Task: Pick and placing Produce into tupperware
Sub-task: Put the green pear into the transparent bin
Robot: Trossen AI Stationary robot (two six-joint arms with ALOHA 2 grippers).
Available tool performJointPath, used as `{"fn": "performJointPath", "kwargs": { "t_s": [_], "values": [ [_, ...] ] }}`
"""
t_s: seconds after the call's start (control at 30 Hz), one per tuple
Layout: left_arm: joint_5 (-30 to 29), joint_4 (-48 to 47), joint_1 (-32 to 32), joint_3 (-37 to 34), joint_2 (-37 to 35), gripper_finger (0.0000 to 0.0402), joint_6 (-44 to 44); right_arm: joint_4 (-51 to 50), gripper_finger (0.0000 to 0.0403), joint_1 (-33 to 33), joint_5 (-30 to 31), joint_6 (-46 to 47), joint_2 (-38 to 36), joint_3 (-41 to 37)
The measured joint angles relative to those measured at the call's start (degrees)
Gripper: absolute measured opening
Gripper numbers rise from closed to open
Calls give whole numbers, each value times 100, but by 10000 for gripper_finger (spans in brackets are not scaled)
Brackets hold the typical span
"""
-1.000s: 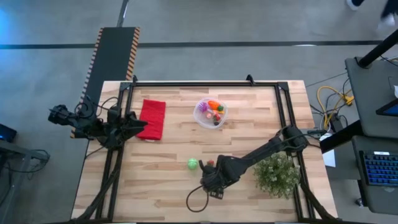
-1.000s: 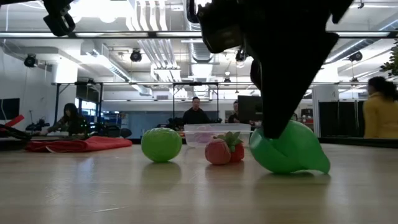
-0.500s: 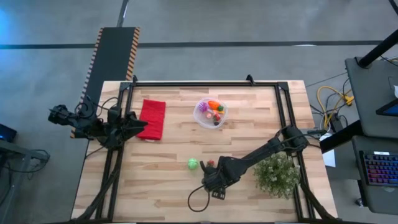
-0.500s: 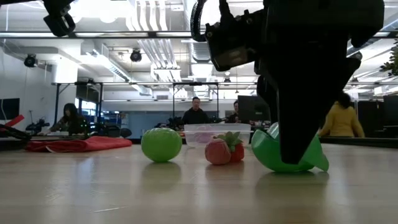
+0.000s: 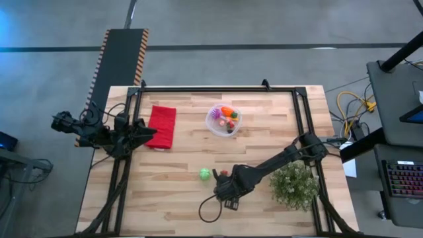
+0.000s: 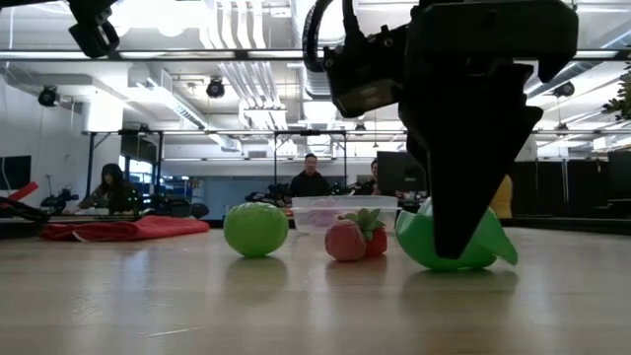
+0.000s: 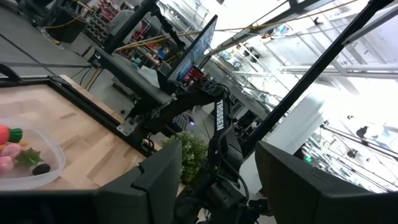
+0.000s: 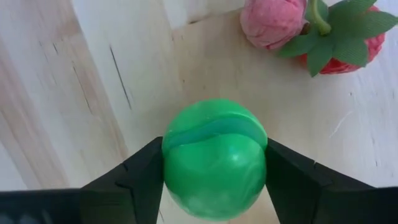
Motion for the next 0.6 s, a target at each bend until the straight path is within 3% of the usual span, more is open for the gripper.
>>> {"fn": "performJointPath", "kwargs": {
  "t_s": [0.17, 0.33, 0.5, 0.6],
  "values": [
    [1, 2, 0, 0, -1, 192, -4, -144, 243, -35, 110, 251, -78, 206],
    [2, 2, 0, 0, 2, 192, -1, -881, 237, -304, 949, 645, -520, 520],
    [2, 0, 0, 0, -2, 192, 0, -1717, 223, -1002, 1664, 975, -1133, 628],
    [1, 4, 0, 0, -2, 192, 0, -1845, 233, -1759, 1708, 1001, -1508, 517]
  ]
}}
